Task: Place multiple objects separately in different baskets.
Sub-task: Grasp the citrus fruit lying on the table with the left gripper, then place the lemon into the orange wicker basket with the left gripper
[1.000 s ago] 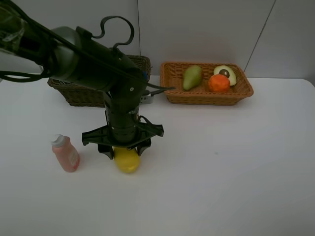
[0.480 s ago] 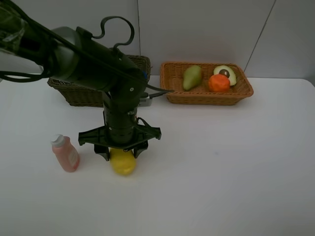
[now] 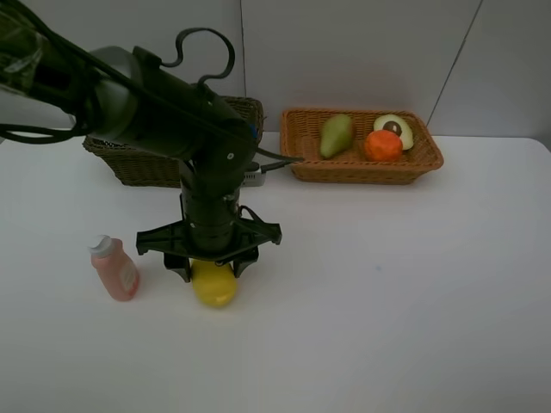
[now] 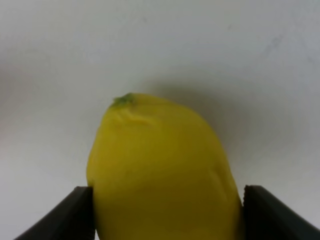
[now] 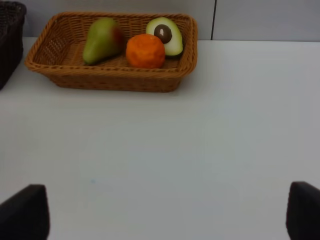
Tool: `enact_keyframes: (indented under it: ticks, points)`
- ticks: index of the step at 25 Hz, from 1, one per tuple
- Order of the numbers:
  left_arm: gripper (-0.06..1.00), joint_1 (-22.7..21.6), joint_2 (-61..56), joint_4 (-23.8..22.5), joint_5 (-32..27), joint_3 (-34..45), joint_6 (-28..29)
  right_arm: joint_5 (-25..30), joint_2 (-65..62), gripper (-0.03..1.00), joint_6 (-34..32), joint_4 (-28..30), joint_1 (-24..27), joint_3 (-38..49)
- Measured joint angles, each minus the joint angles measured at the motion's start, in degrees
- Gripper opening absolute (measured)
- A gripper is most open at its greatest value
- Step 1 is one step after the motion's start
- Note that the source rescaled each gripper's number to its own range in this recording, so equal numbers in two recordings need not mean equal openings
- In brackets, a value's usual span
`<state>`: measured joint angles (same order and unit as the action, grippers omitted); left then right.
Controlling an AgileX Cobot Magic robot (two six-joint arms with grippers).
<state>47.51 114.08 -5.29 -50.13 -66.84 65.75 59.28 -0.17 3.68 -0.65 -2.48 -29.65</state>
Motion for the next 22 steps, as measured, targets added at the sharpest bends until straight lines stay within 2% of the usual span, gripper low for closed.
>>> enact_keyframes:
  ticks: [5, 16, 22]
  points:
    - [0.78, 0.0, -1.13, 0.07, -4.18, -3.16, -0.38, 0.0, 0.0, 1.0, 0.0, 0.0, 0.0, 0.0]
    - [0.78, 0.0, -1.95, -0.64, -18.19, -15.8, -4.15, 0.0, 0.0, 1.0, 0.0, 0.0, 0.0, 0.0]
    - [0.78, 0.0, -1.95, -4.54, -19.18, -24.51, -7.44, 0.0, 0.0, 1.0, 0.0, 0.0, 0.0, 0.0]
